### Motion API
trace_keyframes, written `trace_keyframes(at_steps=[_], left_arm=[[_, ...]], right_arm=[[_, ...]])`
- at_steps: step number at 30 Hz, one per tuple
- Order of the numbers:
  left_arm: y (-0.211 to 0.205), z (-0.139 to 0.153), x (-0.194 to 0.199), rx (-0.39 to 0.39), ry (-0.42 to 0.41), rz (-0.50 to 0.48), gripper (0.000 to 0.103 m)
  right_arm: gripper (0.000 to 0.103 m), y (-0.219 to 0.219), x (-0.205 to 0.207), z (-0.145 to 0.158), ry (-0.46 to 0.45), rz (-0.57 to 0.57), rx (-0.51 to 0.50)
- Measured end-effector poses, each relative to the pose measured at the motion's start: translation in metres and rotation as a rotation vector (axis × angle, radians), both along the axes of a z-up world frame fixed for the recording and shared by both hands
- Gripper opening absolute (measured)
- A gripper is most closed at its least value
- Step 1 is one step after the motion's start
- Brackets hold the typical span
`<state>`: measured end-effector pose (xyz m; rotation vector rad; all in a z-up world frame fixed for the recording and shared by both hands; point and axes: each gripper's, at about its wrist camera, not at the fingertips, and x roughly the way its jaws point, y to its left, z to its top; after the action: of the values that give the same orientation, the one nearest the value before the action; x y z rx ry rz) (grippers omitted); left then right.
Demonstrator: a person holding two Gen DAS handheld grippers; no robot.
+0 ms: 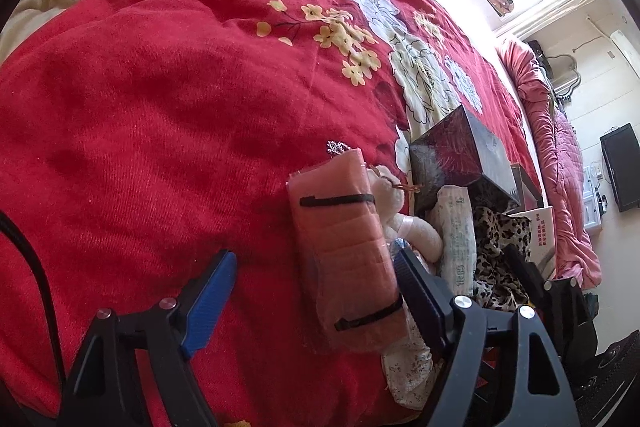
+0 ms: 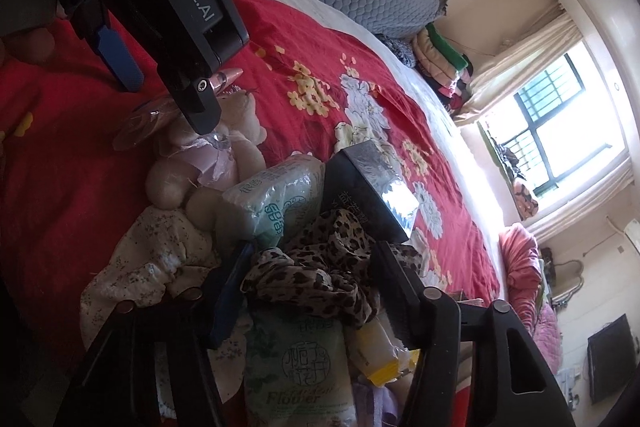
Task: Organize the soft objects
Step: 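Close left tool on the pink towel while right tool grips the leopard scrunchie, then lift the pink towel and leopard scrunchie and carry them toward the pink tray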
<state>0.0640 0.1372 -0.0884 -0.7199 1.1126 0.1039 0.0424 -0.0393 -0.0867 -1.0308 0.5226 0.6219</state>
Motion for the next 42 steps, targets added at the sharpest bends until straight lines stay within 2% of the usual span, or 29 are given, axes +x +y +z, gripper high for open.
trace_keyframes(at_steps=[1, 6, 9, 11, 12, 16, 21, 26, 30, 42], left_arm=[[0.000, 0.000, 0.000, -0.002, -0.002, 0.000, 0.079], [0.002, -0.002, 0.000, -0.011, -0.008, 0.008, 0.075], [0.005, -0.002, 0.001, -0.019, -0.014, 0.010, 0.065], [0.003, -0.003, 0.002, -0.027, -0.020, 0.000, 0.050], [0.002, -0.003, 0.002, -0.031, -0.022, -0.006, 0.046], [-0.003, 0.000, 0.003, 0.007, -0.036, -0.028, 0.041], [-0.010, 0.010, -0.001, 0.068, -0.061, -0.047, 0.038], [-0.016, 0.032, -0.010, 0.154, -0.114, -0.047, 0.038], [-0.022, 0.047, -0.017, 0.194, -0.148, -0.058, 0.038], [-0.052, 0.089, -0.031, 0.246, -0.218, -0.114, 0.038]], right_arm=[[0.039, 0.000, 0.003, 0.001, 0.026, -0.008, 0.016], [0.015, -0.008, 0.014, 0.013, 0.110, -0.079, 0.122], [0.012, -0.026, 0.023, 0.034, 0.203, -0.132, 0.278], [0.011, -0.040, 0.031, 0.047, 0.280, -0.180, 0.392], [0.011, -0.047, 0.035, 0.052, 0.311, -0.204, 0.442], [0.011, -0.066, 0.046, 0.062, 0.394, -0.274, 0.574], [0.010, -0.076, 0.039, 0.075, 0.390, -0.279, 0.617], [0.010, -0.082, 0.030, 0.087, 0.370, -0.264, 0.636], [0.010, -0.085, 0.025, 0.096, 0.357, -0.254, 0.653], [0.010, -0.095, 0.006, 0.126, 0.297, -0.207, 0.699]])
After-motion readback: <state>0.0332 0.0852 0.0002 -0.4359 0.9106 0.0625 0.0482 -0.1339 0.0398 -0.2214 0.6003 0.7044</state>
